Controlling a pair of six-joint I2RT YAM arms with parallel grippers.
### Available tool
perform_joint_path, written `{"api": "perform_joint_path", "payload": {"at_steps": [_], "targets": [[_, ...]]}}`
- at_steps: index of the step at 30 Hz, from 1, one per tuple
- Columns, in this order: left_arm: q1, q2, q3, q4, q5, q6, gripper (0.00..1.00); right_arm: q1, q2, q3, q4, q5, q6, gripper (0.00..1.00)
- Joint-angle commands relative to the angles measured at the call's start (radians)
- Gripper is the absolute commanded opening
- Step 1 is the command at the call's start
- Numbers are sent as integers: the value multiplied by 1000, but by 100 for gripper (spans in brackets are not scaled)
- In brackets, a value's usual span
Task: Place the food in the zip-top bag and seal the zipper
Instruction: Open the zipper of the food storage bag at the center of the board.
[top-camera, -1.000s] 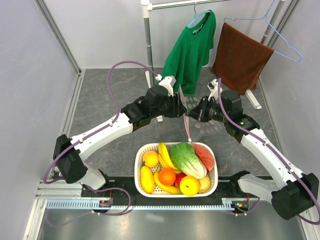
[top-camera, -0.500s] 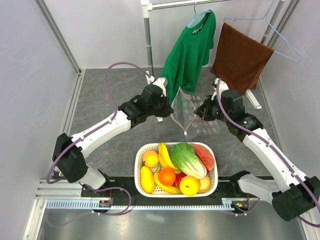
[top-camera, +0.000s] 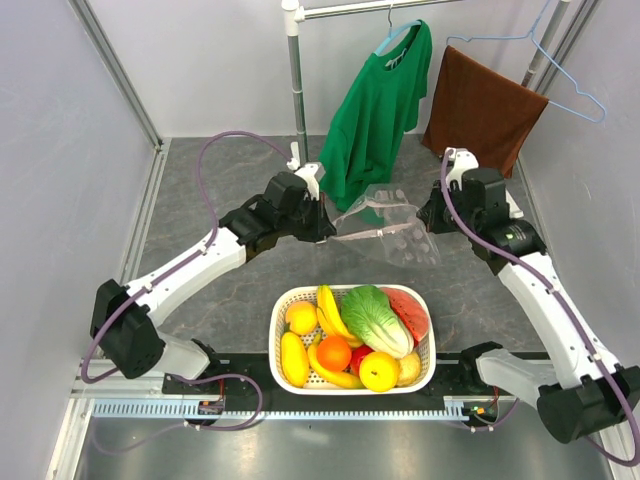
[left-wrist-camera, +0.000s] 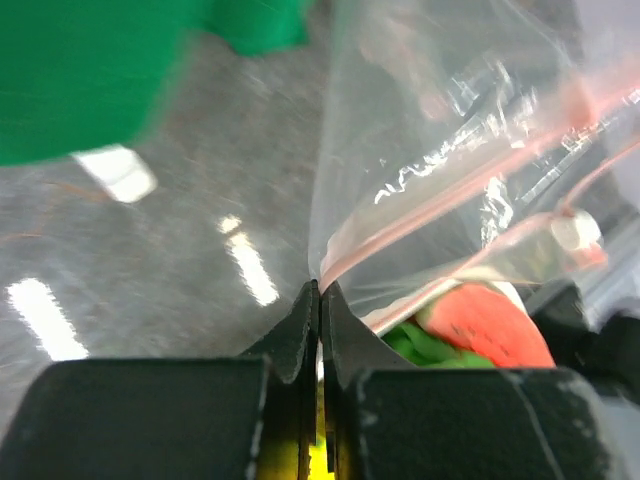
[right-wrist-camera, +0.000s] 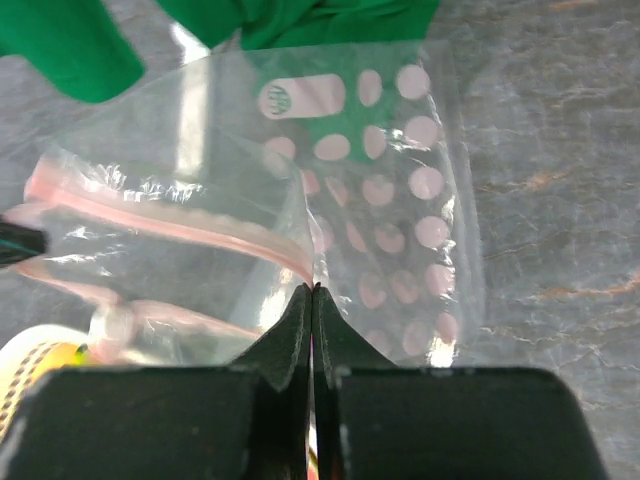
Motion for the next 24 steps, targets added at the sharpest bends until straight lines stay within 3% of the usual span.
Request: {"api": "perform_joint_path", "payload": {"at_steps": [1,4,10,14,15,18,21,24], "targets": [[-3,7,10,24,263,40,2,-35,-73,39,-44,-165,-39,0],[-49,-12,19,81,325,80,2,-34,-116,-1,-41,-264,-15,0],[-69,-61,-21,87,373,146,9,-35,-186,-33,-111,-294,-41,0],[-69,-105,-47,92,462,215,34,-34,-220,-62,-128,-348,-32,0],[-69,-119,-51,93,485,229,50,-34,-223,-72,-128,-353,-30,0],[-69,-184,-54,95,570,325,63,-34,-234,-101,-130,-382,-27,0],[-69,-251,-33,78,719,524,76,-34,-238,-125,-119,-394,-12,0],[-89,-270,8,17,813,759,79,-34,-235,-136,-115,-387,-4,0]]}}
